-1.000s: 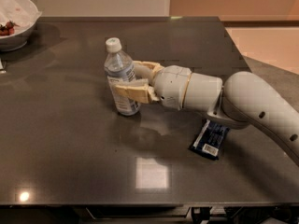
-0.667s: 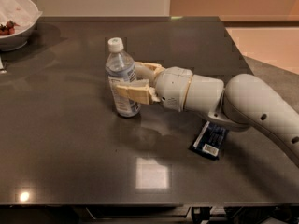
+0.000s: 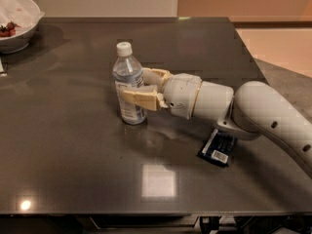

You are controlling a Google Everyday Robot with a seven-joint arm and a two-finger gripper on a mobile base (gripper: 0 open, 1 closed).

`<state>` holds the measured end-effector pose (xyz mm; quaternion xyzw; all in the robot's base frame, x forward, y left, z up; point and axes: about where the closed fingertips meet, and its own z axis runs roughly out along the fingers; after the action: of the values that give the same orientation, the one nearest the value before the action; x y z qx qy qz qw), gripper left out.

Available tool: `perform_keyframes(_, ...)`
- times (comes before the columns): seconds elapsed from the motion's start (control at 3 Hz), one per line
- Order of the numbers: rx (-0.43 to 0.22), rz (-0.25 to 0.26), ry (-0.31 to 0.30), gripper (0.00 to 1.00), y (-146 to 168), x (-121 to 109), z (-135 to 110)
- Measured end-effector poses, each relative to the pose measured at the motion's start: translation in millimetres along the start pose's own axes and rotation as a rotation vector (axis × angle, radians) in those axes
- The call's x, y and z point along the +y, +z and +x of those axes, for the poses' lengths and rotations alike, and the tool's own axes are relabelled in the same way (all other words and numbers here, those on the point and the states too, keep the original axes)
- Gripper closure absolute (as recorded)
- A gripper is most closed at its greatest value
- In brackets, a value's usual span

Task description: Place blue plastic bottle upright

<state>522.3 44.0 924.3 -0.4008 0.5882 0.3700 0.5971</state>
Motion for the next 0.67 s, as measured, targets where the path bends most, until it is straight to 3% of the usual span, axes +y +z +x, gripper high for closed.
perform_keyframes(0.67, 0.017, 0.028, 0.0, 0.13, 1.8, 3.1, 6.1)
